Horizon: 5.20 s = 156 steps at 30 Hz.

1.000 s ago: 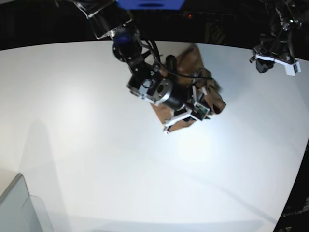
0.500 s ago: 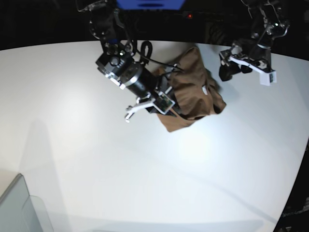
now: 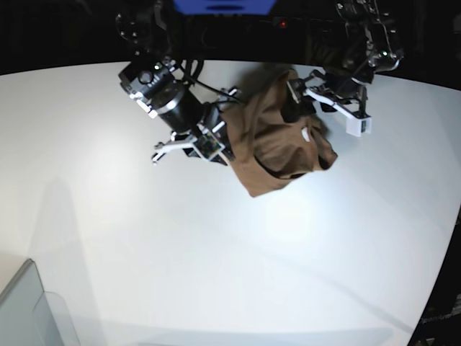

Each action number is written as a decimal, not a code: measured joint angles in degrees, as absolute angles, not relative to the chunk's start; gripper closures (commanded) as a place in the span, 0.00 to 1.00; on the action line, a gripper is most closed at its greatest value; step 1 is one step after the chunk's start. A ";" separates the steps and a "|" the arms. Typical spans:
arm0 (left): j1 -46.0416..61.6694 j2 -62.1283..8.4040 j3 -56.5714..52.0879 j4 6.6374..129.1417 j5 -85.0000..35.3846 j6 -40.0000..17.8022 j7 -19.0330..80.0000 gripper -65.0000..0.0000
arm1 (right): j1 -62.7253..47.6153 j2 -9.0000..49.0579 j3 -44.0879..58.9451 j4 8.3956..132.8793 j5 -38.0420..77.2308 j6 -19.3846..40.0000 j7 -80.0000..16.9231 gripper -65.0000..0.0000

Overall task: Layout the t-shirt on the table in an organized manner, then fold the t-shirt properly
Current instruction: 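Push the bundle side with the left gripper to square it, then tuck the loose shirt edge under the bundle with the right gripper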

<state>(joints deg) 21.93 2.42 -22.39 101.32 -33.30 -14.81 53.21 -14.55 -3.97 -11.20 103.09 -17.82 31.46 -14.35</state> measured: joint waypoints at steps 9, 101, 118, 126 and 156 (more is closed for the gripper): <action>20.16 3.05 -22.39 97.82 -35.05 -15.49 51.33 0.07 | -15.68 -2.87 -11.31 103.20 -17.82 31.48 -14.35 0.93; -36.10 -5.87 49.84 64.10 22.92 -40.34 32.01 0.25 | -25.58 -8.47 20.12 106.32 -17.76 31.48 -13.87 0.93; -36.03 -6.48 22.22 79.35 22.65 -40.34 43.20 0.25 | -24.75 -8.49 19.57 106.43 -17.82 31.46 -13.74 0.93; -22.00 -6.94 -17.82 87.53 23.70 -40.18 51.64 0.25 | -20.08 -8.43 14.02 106.45 -17.76 31.51 -13.69 0.93; 9.65 -3.64 -43.48 106.26 22.17 -40.34 51.64 0.25 | 9.61 -2.94 1.28 73.56 -17.65 31.48 -13.72 0.93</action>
<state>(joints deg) 9.65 -3.64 -43.48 106.26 22.17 -40.34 51.64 9.61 -2.94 1.28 73.56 -17.65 31.48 -13.72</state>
